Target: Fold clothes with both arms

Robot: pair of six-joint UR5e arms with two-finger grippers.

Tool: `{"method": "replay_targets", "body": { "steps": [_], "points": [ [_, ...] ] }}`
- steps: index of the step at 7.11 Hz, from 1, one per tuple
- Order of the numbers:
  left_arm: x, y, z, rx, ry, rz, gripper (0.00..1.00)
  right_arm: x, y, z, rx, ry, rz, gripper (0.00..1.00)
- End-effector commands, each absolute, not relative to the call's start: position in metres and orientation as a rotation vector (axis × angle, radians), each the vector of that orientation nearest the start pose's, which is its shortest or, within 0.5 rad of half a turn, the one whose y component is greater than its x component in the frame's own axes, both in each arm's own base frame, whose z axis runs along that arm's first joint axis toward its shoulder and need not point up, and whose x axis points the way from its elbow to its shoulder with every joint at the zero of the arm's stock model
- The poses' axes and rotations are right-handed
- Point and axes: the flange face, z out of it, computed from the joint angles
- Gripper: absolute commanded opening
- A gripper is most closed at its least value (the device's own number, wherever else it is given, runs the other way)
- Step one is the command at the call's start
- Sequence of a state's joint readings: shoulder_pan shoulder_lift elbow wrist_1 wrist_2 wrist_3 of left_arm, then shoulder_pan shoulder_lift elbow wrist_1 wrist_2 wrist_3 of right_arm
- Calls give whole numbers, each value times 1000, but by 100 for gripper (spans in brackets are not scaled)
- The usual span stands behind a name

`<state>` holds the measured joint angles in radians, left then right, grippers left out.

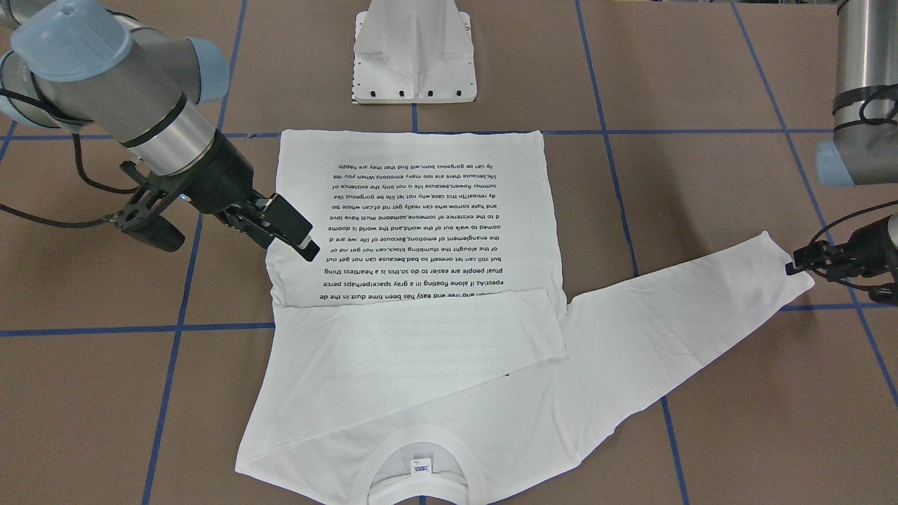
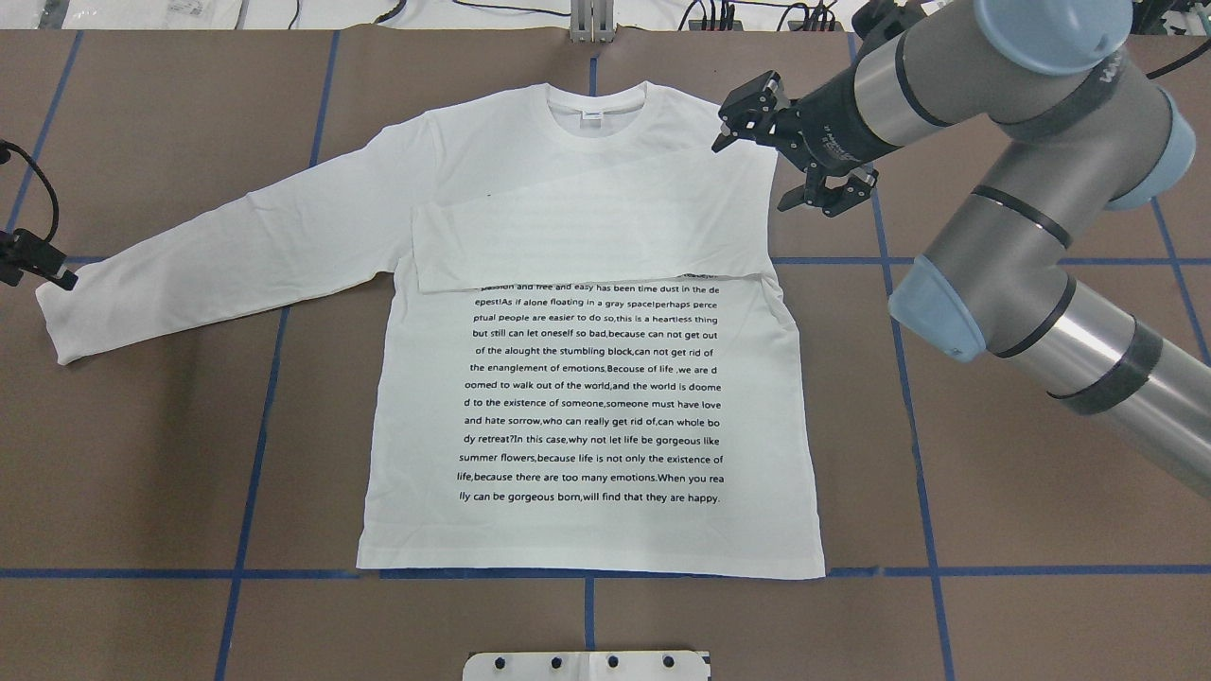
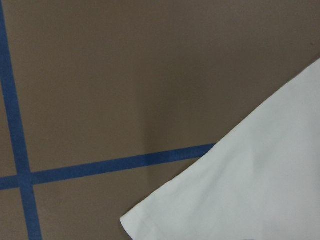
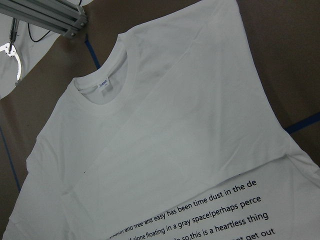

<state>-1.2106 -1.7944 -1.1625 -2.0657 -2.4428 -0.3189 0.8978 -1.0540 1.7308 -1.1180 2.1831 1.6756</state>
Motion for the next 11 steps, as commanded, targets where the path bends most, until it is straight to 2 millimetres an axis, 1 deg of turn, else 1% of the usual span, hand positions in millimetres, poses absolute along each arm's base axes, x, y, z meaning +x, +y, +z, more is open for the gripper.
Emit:
{"method": "replay_targets", "body": {
  "steps": [1, 2, 4, 6, 7, 8, 9, 10, 11],
  "points": [
    [166, -575, 686, -35, 906, 184, 72, -325, -543, 240, -89, -1224, 502, 99],
    [166, -574, 687, -34, 905, 185, 70, -325, -543, 241, -90, -1223, 502, 99],
    [163, -570, 693, -41, 899, 182, 71, -325, -543, 240, -88, -1224, 502, 99],
    [159, -571, 700, -22, 841, 172, 72, -325, -541, 237, -88, -1229, 501, 99],
    [160, -571, 700, -21, 841, 174, 68, -324, -542, 238, -87, -1228, 503, 99],
    [159, -572, 699, -18, 842, 173, 44, -323, -541, 237, -86, -1230, 501, 99],
    [159, -572, 698, -14, 843, 177, 2, -322, -540, 236, -85, -1231, 501, 99],
    [161, -573, 697, -13, 842, 178, 0, -322, -540, 237, -87, -1230, 503, 99],
    [160, -573, 697, -14, 844, 176, 0, -322, -540, 239, -87, -1228, 505, 99]
  ]
}}
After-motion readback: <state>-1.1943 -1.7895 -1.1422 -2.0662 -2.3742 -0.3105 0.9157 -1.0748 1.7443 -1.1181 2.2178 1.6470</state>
